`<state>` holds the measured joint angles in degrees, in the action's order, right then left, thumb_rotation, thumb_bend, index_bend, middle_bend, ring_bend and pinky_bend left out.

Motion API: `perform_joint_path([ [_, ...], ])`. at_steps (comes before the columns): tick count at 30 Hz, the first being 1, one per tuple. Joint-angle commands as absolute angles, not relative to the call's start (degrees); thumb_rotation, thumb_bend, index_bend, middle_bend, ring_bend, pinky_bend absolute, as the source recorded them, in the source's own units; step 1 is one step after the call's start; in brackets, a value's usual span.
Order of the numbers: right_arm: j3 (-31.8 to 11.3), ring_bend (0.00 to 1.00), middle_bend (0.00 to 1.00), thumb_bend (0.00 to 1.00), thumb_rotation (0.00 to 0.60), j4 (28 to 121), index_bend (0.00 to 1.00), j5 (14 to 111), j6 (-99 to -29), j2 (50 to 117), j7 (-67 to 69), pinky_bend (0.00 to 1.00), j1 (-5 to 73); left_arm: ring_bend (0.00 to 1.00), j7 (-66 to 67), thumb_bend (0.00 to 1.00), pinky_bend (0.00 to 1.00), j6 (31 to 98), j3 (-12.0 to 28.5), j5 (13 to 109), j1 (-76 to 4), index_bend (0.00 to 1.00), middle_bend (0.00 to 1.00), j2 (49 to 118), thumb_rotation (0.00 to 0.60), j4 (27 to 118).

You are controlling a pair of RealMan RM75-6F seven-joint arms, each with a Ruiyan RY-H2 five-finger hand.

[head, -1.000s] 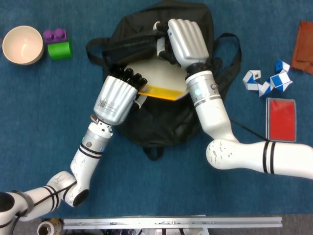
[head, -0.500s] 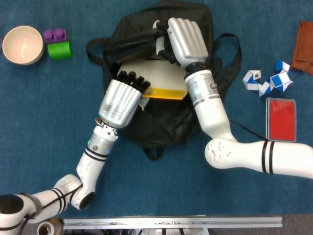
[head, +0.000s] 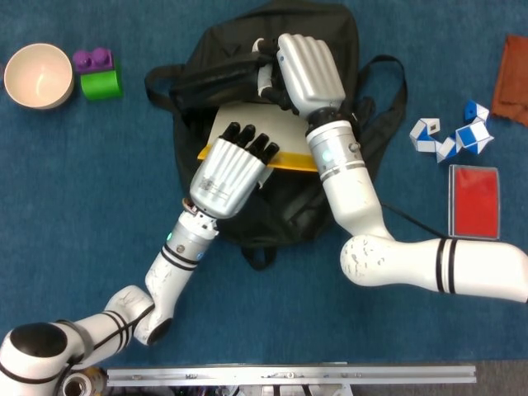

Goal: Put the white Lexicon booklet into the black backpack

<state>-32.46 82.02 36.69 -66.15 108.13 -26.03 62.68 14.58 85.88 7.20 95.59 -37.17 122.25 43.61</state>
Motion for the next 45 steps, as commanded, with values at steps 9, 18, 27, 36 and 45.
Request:
perform_joint_path([
  [9, -33.6, 0.76, 0.77, 0.91, 0.6, 82.6, 0.89, 35.1, -65.6, 108.0, -25.0, 0.93, 62.9, 0.48, 15.1, 0.34, 0.52, 83.9, 7.6, 94.2, -38.5, 0.65, 0.62, 125.3, 0.6, 39.6],
  [18, -33.9, 0.76, 0.77, 0.91, 0.6, 83.1, 0.89, 34.5, -65.6, 107.6, -24.5, 0.93, 63.0, 0.48, 17.6, 0.34, 0.52, 81.4, 8.2, 93.2, -40.7, 0.65, 0.62, 126.8, 0.6, 38.3],
  [27, -33.6, 0.76, 0.77, 0.91, 0.6, 84.1, 0.89, 33.9, -65.9, 107.2, -24.8, 0.93, 63.1, 0.48, 19.4, 0.34, 0.52, 79.7, 8.6, 92.2, -41.7, 0.65, 0.62, 127.6, 0.6, 37.3],
  [36, -32.8, 0.76, 0.77, 0.91, 0.6, 84.8, 0.89, 33.4, -66.4, 106.9, -25.7, 0.93, 63.1, 0.48, 18.4, 0.34, 0.52, 79.9, 13.0, 88.3, -42.4, 0.66, 0.63, 127.6, 0.6, 38.8],
  [45, -32.6, 0.76, 0.77, 0.91, 0.6, 85.0, 0.89, 33.3, -67.1, 107.1, -25.9, 0.93, 63.3, 0.49, 17.9, 0.34, 0.52, 80.2, 15.2, 85.2, -41.8, 0.67, 0.64, 128.2, 0.6, 39.5],
])
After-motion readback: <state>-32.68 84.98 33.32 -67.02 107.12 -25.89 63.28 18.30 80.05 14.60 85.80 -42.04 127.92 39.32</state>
